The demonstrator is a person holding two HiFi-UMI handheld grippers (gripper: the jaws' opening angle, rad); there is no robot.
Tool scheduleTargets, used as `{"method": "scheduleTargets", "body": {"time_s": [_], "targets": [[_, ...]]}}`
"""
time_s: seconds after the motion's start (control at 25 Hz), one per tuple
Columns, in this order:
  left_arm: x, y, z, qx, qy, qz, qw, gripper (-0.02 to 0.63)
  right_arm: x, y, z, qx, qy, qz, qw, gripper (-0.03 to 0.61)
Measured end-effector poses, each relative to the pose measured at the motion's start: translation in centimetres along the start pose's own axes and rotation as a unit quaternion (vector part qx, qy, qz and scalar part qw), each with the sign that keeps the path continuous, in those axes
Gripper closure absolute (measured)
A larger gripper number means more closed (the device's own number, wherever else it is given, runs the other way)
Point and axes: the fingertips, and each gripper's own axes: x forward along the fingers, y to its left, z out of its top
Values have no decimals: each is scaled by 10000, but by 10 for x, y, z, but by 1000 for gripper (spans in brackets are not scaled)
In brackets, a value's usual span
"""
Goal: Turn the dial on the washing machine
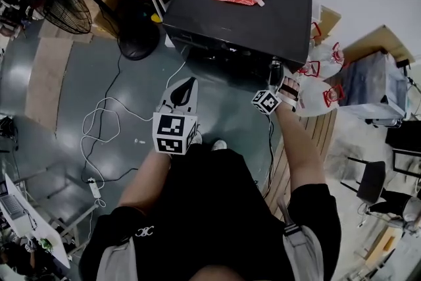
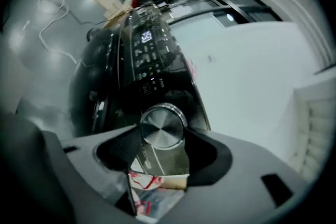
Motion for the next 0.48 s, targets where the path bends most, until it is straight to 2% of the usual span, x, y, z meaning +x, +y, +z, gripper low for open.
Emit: {"method": "scheduleTargets", "body": {"time_s": [0.08, 0.16, 0.48], "targets": [[1, -1, 1, 42, 6, -29, 10000, 618, 0, -2, 0, 610, 100, 121, 9980, 314], [1, -1, 1, 65, 7, -37, 10000, 618, -1, -3, 0, 872, 172, 150, 9959, 314], [-2, 3, 5, 88, -31, -3, 10000, 618, -1, -2, 0, 1050, 206, 173, 9941, 314]]}}
